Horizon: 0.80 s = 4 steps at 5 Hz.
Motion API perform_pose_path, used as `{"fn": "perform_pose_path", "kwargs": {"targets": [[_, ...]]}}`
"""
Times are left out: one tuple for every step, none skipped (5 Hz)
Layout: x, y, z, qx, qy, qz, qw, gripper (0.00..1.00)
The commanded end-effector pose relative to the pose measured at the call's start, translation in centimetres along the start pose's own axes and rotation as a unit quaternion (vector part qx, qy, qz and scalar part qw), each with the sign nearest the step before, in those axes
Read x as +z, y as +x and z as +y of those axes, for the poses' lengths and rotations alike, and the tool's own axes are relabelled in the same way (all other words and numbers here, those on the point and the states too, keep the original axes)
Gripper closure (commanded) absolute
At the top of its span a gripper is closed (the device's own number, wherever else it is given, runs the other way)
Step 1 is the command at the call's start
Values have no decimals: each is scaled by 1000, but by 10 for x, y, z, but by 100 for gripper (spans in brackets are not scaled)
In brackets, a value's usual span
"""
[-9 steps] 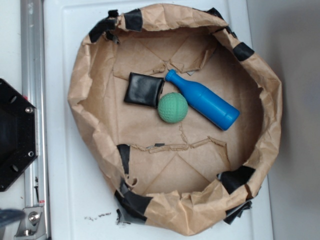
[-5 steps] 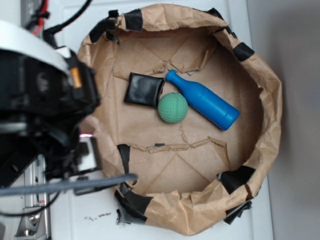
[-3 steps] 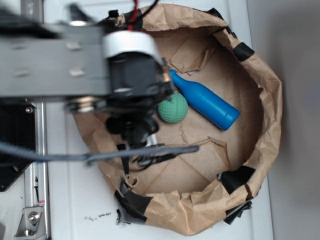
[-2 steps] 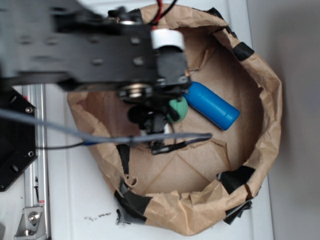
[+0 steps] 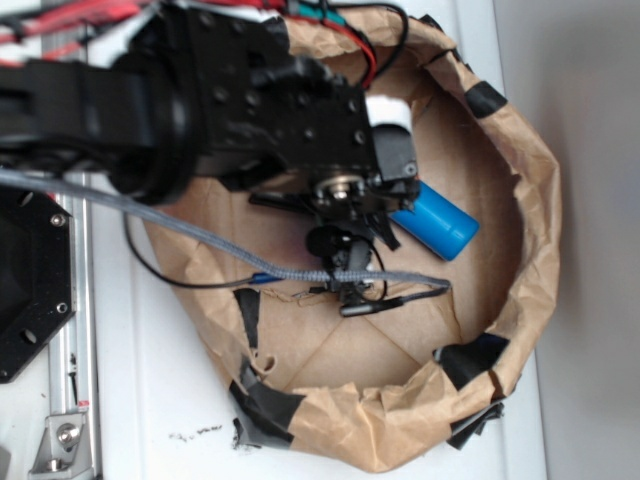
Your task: Grab the green ball.
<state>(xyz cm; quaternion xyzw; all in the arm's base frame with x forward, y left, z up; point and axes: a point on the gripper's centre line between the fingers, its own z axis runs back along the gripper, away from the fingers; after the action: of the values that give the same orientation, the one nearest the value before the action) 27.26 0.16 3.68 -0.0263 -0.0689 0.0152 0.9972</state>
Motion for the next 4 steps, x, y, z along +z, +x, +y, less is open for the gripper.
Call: {"fn": "perform_pose_path", "kwargs": {"targets": [[-8,0,-31,15,-39,-3,999,100],[2,1,-35,-1,-29,9,1000,100],[51,8,-37,6,-14,-3,1000,100],[103,4,-34,30,-19,-40,999,100]]}}
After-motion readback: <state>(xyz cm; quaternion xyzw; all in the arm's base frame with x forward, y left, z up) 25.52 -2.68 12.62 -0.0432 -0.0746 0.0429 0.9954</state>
